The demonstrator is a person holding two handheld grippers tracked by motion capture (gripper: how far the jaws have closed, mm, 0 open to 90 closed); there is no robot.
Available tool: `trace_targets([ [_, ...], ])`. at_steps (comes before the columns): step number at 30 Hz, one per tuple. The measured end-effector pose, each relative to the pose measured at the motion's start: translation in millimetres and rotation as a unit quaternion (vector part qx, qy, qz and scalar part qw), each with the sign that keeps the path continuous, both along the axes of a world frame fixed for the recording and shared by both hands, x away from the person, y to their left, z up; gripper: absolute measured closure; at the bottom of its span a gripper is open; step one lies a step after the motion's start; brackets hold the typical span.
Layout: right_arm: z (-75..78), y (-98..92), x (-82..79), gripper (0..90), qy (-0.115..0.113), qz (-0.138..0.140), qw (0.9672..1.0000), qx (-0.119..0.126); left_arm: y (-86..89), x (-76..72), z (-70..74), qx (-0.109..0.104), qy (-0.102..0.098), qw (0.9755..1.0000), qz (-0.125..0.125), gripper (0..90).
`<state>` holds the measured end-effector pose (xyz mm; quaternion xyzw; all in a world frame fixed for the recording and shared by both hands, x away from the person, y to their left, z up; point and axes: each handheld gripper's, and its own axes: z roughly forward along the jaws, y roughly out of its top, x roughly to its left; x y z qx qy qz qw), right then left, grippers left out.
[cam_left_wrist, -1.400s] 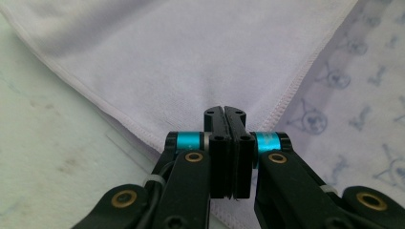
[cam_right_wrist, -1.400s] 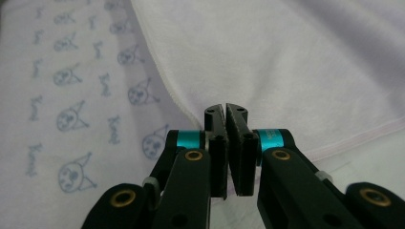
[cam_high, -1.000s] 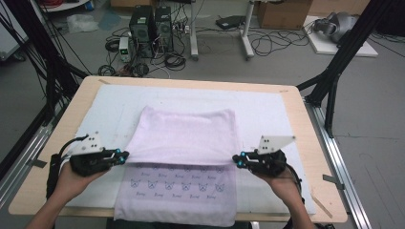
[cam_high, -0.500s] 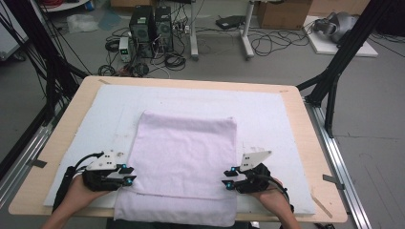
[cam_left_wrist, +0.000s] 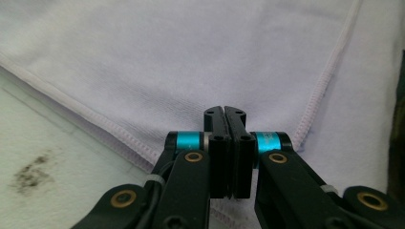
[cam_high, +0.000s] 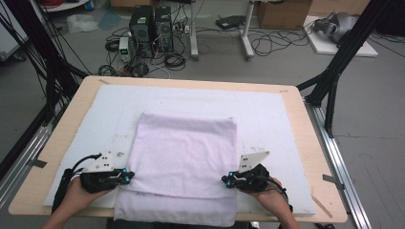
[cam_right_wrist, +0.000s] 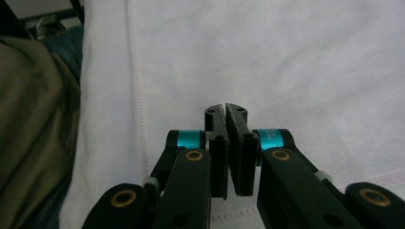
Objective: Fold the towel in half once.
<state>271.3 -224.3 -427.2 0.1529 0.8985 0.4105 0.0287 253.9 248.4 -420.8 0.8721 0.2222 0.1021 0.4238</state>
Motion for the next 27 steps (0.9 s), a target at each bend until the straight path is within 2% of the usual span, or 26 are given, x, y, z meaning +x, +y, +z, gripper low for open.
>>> trace_targets([
  [5, 29.2, -8.3, -5.9, 87.9, -0.029, -0.002, 0.9989, 0.038, 10.3, -9.7, 27.1, -0.024, -0.022, 0.9994, 0.007, 88.2],
  [9, 44.7, -12.0, -23.2, 87.8, -0.041, 0.006, 0.9976, 0.054, 15.7, -34.2, 37.8, -0.032, -0.034, 0.9989, -0.009, 88.2],
  [11, 46.8, -15.2, -37.6, 87.8, -0.039, 0.015, 0.9969, 0.067, 18.0, -48.2, 35.3, -0.04, -0.033, 0.9985, -0.02, 86.9],
  [13, 42.7, -17.9, -48.6, 86.0, -0.032, 0.024, 0.9967, 0.071, 20.1, -54.4, 31.1, -0.042, -0.025, 0.9987, -0.017, 74.8],
  [14, 39.0, -19.0, -50.1, 81.0, -0.021, 0.028, 0.9965, 0.077, 21.3, -55.2, 27.9, -0.04, -0.023, 0.9988, -0.014, 71.1],
  [17, 29.4, -19.5, -43.9, 74.2, -0.001, 0.014, 0.9973, 0.072, 21.3, -47.5, 22.9, -0.034, -0.02, 0.9992, 0.0, 68.0],
  [19, 24.6, -16.8, -34.6, 71.7, -0.001, 0.008, 0.9979, 0.065, 17.8, -39.8, 19.7, -0.029, -0.019, 0.9994, 0.002, 66.9],
  [23, 18.7, -9.8, -20.8, 67.2, -0.002, 0.005, 0.999, 0.044, 8.9, -25.8, 5.9, -0.01, -0.007, 0.9999, -0.01, 65.8],
  [27, 12.0, -4.8, -18.6, 64.3, 0.013, 0.026, 0.9982, 0.052, 4.1, -26.3, -10.6, 0.002, 0.012, 0.9996, -0.026, 65.6],
])
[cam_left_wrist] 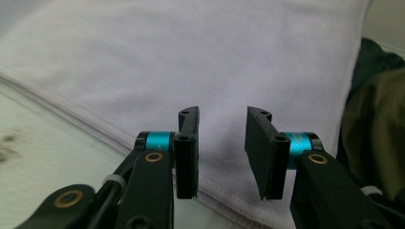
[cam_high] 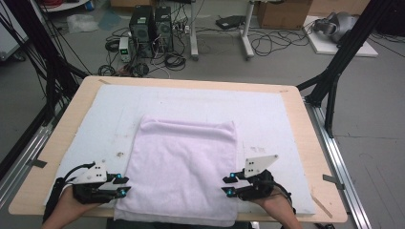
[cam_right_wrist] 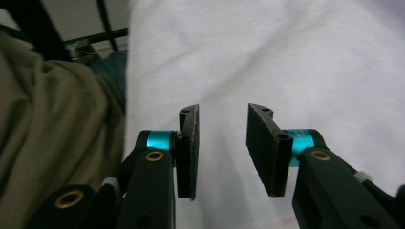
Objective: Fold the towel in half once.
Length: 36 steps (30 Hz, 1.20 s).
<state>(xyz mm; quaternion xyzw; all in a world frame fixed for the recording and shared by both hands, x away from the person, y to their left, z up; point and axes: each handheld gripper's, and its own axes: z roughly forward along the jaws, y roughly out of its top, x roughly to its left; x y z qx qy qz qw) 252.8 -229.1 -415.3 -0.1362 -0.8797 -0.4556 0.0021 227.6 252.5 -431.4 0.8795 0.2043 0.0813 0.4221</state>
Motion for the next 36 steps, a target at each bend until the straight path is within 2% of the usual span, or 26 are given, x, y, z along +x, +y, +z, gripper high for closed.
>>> trace_targets([
  [2, -6.2, 3.3, -7.0, 64.0, -0.004, 0.012, 0.9999, -0.01, -2.9, -4.6, -10.4, 0.013, 0.009, 0.9998, -0.012, 65.5],
  [4, -14.1, 6.3, -11.4, 64.1, 0.001, 0.012, 0.9997, -0.02, -3.0, -7.2, -12.5, 0.01, -0.001, 0.9999, -0.011, 65.5],
  [5, -17.2, 7.6, -12.1, 64.5, 0.002, 0.016, 0.9996, -0.025, -3.1, -6.7, -11.5, 0.012, 0.001, 0.9999, -0.011, 66.7],
  [9, -30.1, 15.6, -14.2, 72.7, 0.008, 0.019, 0.9983, -0.054, -7.2, -8.0, -10.4, 0.023, -0.005, 0.9995, -0.022, 84.2],
  [10, -30.4, 15.7, -13.8, 77.5, 0.005, 0.018, 0.9984, -0.053, -7.7, -8.1, -9.8, 0.026, -0.006, 0.9994, -0.022, 86.6],
  [12, -29.3, 15.6, -11.5, 86.0, 0.021, 0.015, 0.9983, -0.053, -7.9, -8.8, -8.5, 0.026, -0.008, 0.9995, -0.018, 87.9],
  [15, -25.9, 16.3, -12.1, 87.6, 0.008, 0.017, 0.9981, -0.058, -4.8, -9.6, -4.0, 0.02, -0.01, 0.9997, -0.014, 88.4],
  [18, -16.7, 11.2, -13.6, 87.6, 0.003, 0.009, 0.9995, -0.03, 2.7, -13.7, 11.9, 0.001, -0.023, 0.9997, -0.004, 88.4],
  [21, -1.7, 5.2, -19.8, 87.6, -0.016, 0.007, 0.9998, -0.014, 8.3, -19.9, 26.3, -0.01, -0.035, 0.9993, 0.001, 88.4],
  [23, 6.0, 2.4, -26.6, 87.6, -0.022, 0.011, 0.9997, -0.003, 11.0, -26.9, 31.4, -0.018, -0.034, 0.9993, 0.004, 88.4],
  [26, 9.7, 0.4, -37.3, 84.4, -0.011, 0.031, 0.9994, 0.01, 11.9, -38.0, 27.9, -0.023, -0.021, 0.9995, -0.007, 87.0],
  [27, 9.3, -0.2, -39.0, 80.2, -0.009, 0.032, 0.9994, 0.01, 11.4, -39.1, 24.6, -0.018, -0.02, 0.9996, -0.002, 83.0],
  [28, 8.4, -1.3, -38.1, 75.3, -0.006, 0.029, 0.9995, 0.01, 11.4, -37.7, 22.4, -0.013, -0.019, 0.9997, 0.005, 75.2],
  [30, 7.1, -4.1, -31.1, 70.7, -0.008, 0.008, 0.9999, 0.012, 10.8, -31.2, 19.0, -0.007, -0.021, 0.9996, 0.019, 71.1],
  [36, 6.5, -2.8, 0.1, 62.8, -0.024, -0.029, 0.9993, -0.003, 2.1, -4.7, 17.8, -0.007, -0.031, 0.9991, 0.029, 64.6],
])
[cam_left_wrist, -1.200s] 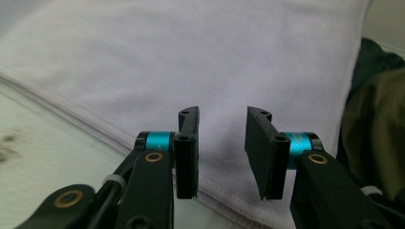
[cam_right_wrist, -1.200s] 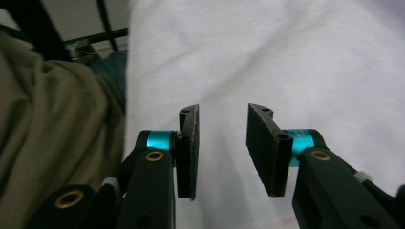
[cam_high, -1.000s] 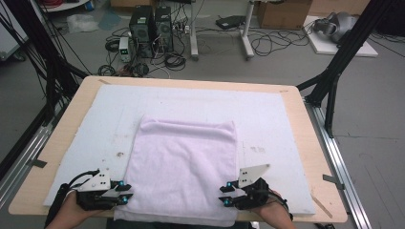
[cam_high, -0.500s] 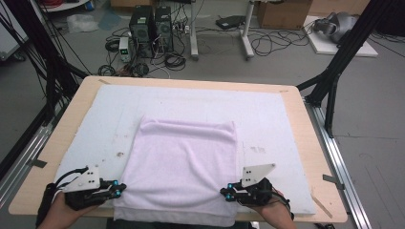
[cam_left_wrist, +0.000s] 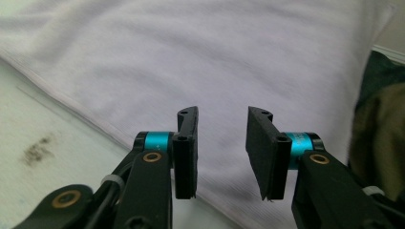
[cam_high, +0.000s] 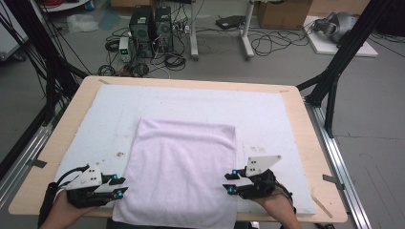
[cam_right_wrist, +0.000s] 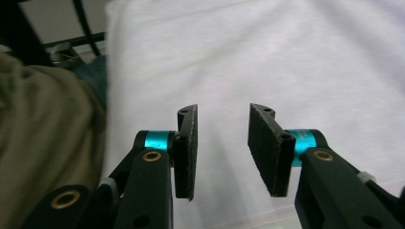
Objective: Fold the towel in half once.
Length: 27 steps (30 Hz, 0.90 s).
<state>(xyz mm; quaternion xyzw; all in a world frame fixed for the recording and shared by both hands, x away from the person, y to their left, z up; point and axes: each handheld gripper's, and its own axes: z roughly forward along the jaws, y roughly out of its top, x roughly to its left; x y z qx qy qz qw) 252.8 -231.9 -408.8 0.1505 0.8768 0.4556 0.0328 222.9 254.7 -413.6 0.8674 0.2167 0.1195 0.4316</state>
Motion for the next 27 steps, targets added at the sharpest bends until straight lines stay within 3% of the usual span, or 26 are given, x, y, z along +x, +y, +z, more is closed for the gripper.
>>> trace_targets([
  [3, -0.3, 0.1, 22.5, 61.5, -0.001, -0.024, 0.9997, -0.002, -1.8, 18.4, 0.3, -0.008, -0.005, 0.9999, 0.014, 63.7],
  [9, 6.0, -2.1, 71.1, 62.9, -0.014, -0.069, 0.9972, -0.024, -5.6, 73.3, 7.7, -0.018, -0.01, 0.9983, 0.054, 64.8],
  [11, 7.2, -4.8, 89.9, 63.3, -0.013, -0.083, 0.9961, -0.026, -8.7, 98.6, 10.7, -0.019, -0.008, 0.9974, 0.07, 65.2],
  [14, 7.4, -8.9, 116.4, 64.1, -0.003, -0.107, 0.994, -0.024, -8.7, 130.7, 10.2, -0.042, -0.002, 0.9944, 0.096, 68.7],
  [17, 7.4, -9.4, 138.4, 65.7, -0.006, -0.118, 0.9926, -0.028, -9.4, 157.6, 6.6, -0.046, -0.002, 0.9906, 0.129, 76.3],
  [20, 5.6, -11.6, 159.9, 63.9, 0.0, -0.136, 0.9899, -0.039, -13.1, 181.5, 4.3, -0.038, 0.012, 0.9892, 0.141, 75.9],
  [24, 0.3, -13.9, 184.8, 56.3, 0.006, -0.163, 0.9857, -0.042, -16.3, 207.0, 1.3, -0.031, 0.031, 0.9853, 0.165, 67.4],
  [25, -0.9, -13.8, 186.7, 55.1, 0.007, -0.166, 0.9851, -0.041, -17.9, 214.2, -1.2, -0.028, 0.043, 0.9832, 0.175, 64.9],
  [27, -8.8, -14.2, 194.8, 51.2, 0.014, -0.178, 0.983, -0.042, -20.3, 221.1, -7.2, -0.023, 0.042, 0.9786, 0.2, 52.6],
])
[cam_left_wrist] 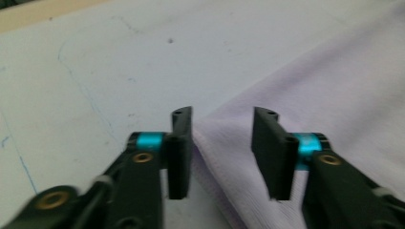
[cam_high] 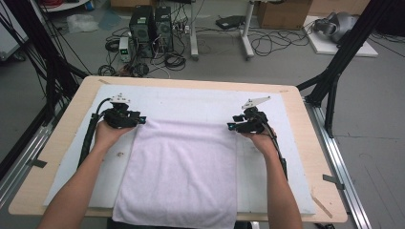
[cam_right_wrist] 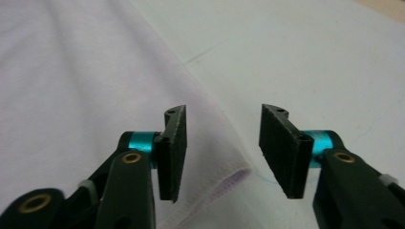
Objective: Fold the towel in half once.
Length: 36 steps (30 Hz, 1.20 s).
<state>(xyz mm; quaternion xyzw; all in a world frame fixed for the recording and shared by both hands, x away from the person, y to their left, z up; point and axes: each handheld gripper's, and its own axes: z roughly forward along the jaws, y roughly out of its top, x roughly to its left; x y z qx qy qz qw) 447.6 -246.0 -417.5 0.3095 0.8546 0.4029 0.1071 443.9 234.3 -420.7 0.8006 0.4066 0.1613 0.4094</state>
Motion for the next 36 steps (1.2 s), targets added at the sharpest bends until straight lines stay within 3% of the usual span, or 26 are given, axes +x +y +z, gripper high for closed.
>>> trace_targets([
  [3, -10.6, -1.8, 6.4, 51.6, 0.02, -0.015, 0.9997, 0.001, 0.6, 8.5, -12.6, -0.008, 0.029, 0.999, 0.032, 45.9],
  [4, -13.9, -2.4, 8.2, 56.5, 0.03, -0.018, 0.9994, 0.005, 1.3, 9.7, -15.4, -0.006, 0.038, 0.9988, 0.03, 52.2],
  [5, -15.5, -2.4, 9.1, 63.0, 0.034, -0.016, 0.9993, 0.004, 0.9, 10.2, -19.6, 0.003, 0.045, 0.9988, 0.018, 66.1],
  [6, -17.2, -1.4, 9.9, 74.6, 0.044, -0.008, 0.999, -0.004, 0.6, 10.0, -19.5, 0.009, 0.04, 0.9989, 0.021, 80.9],
  [7, -16.5, 0.3, 9.4, 79.7, 0.04, -0.007, 0.9989, -0.02, 1.6, 10.0, -18.5, 0.0, 0.037, 0.999, 0.024, 85.8],
  [9, -13.0, 0.3, 8.6, 82.5, 0.026, -0.01, 0.9994, -0.022, 5.0, 9.4, -13.9, -0.016, 0.025, 0.9987, 0.041, 86.1],
  [10, -9.4, -1.8, 8.3, 82.5, 0.016, -0.028, 0.9994, -0.015, 6.8, 9.4, -12.9, -0.017, 0.023, 0.9983, 0.051, 86.1],
  [12, -7.2, -4.5, 8.2, 79.9, 0.01, -0.046, 0.9988, -0.014, 6.6, 9.2, -12.8, 0.002, 0.023, 0.9977, 0.064, 82.9],
  [14, -8.5, -3.1, 7.5, 69.1, 0.007, -0.053, 0.9981, -0.032, 7.3, 9.5, -14.1, 0.01, 0.025, 0.9978, 0.061, 73.2],
  [15, -9.7, -3.6, 7.6, 64.4, 0.009, -0.058, 0.9978, -0.031, 7.2, 9.6, -14.6, 0.006, 0.029, 0.9981, 0.055, 69.3],
  [17, -12.9, -7.4, 9.4, 56.9, 0.03, -0.052, 0.9982, -0.001, 4.6, 10.1, -16.7, -0.006, 0.033, 0.9987, 0.038, 59.7],
  [19, -16.0, -8.4, 10.2, 54.0, 0.042, -0.047, 0.998, 0.005, 0.4, 11.0, -19.9, 0.002, 0.033, 0.9989, 0.033, 50.9],
  [21, -19.7, -6.1, 11.1, 54.3, 0.053, -0.035, 0.9979, 0.009, -1.5, 11.9, -23.5, 0.004, 0.034, 0.9987, 0.039, 51.0],
  [22, -21.0, -3.7, 11.0, 57.5, 0.055, -0.032, 0.9979, 0.003, -1.8, 11.9, -23.2, 0.007, 0.03, 0.9984, 0.047, 54.4],
  [23, -22.6, -0.9, 11.2, 63.2, 0.061, -0.025, 0.9978, -0.001, -0.9, 12.0, -22.7, -0.003, 0.033, 0.9988, 0.035, 63.6],
  [24, -23.4, 1.8, 10.9, 71.2, 0.055, -0.023, 0.9982, -0.01, -1.1, 11.9, -22.6, -0.006, 0.035, 0.9988, 0.033, 81.1],
  [26, -21.6, 3.5, 10.9, 83.3, 0.058, -0.013, 0.9982, -0.006, -3.0, 10.9, -21.3, 0.009, 0.029, 0.9991, 0.03, 84.9],
  [30, -11.3, 7.9, 11.6, 86.1, 0.023, -0.015, 0.9981, -0.054, -0.7, 10.0, -14.4, -0.007, 0.012, 0.9988, 0.047, 87.1],
  [32, -0.1, 6.7, 14.3, 86.3, 0.01, -0.024, 0.9983, -0.053, 1.9, 9.8, -7.7, -0.02, -0.003, 0.9983, 0.055, 87.2],
  [33, 6.1, 6.4, 15.2, 86.4, -0.008, -0.024, 0.9984, -0.051, 2.1, 10.7, -3.3, -0.023, -0.005, 0.9979, 0.06, 87.2],
  [36, 25.2, 8.1, 22.3, 86.4, -0.02, -0.029, 0.9977, -0.058, 2.1, 14.2, 12.1, -0.024, -0.02, 0.9977, 0.06, 87.2],
])
